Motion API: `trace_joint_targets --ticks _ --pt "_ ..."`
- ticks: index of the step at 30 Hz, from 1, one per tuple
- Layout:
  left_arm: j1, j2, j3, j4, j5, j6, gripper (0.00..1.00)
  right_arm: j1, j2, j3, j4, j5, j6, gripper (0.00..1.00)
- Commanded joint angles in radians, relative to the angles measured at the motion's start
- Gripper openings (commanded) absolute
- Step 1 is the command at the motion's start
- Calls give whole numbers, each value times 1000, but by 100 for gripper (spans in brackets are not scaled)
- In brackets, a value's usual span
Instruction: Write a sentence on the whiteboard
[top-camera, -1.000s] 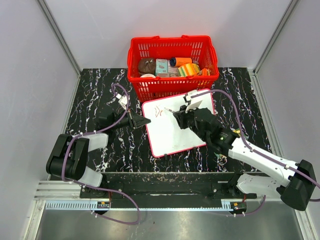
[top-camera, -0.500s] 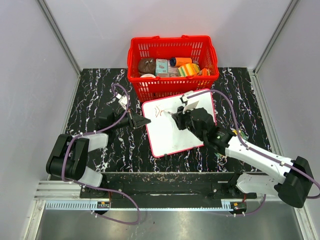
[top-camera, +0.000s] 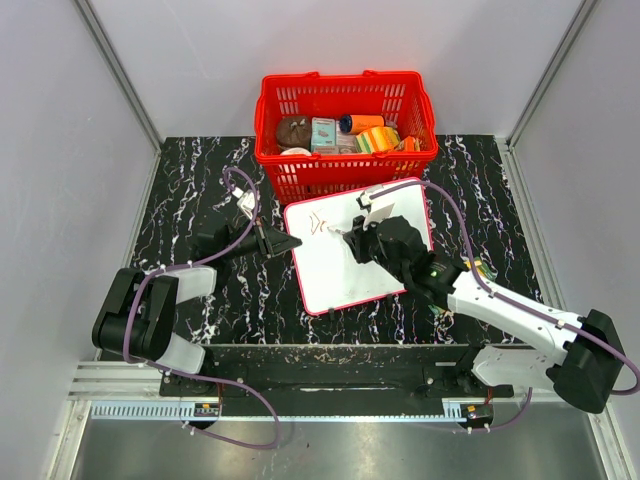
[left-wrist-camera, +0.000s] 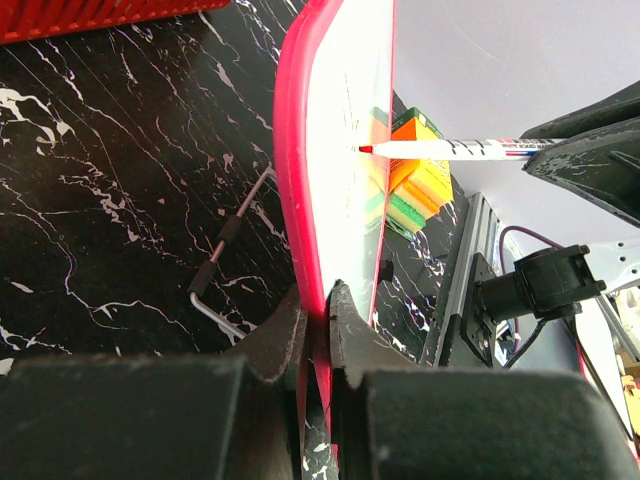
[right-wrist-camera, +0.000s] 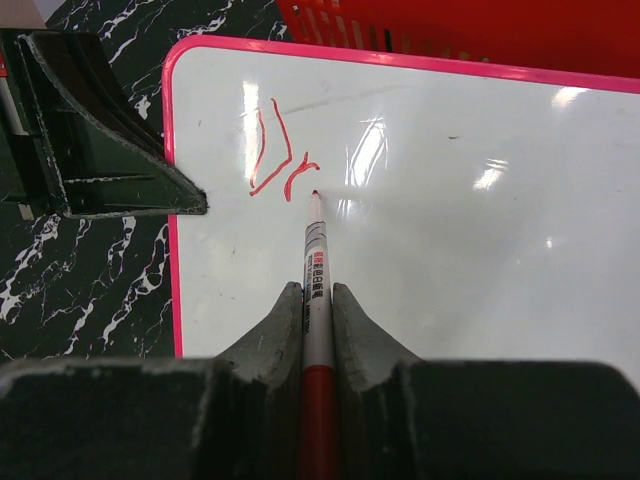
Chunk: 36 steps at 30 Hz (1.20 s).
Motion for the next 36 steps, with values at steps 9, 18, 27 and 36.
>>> trace_joint_targets --ticks 9,18,27,36 --pt "-22 -10 15 -11 -21 151 0 4 1 5 10 23 5 0" --pt "-22 -10 16 -13 -21 153 0 3 11 4 5 50 -3 0" --pt "-22 -10 16 -14 -20 155 0 3 10 8 0 86 -10 0" --pt "-24 -11 16 -14 -21 155 0 -8 13 19 -3 113 -3 0"
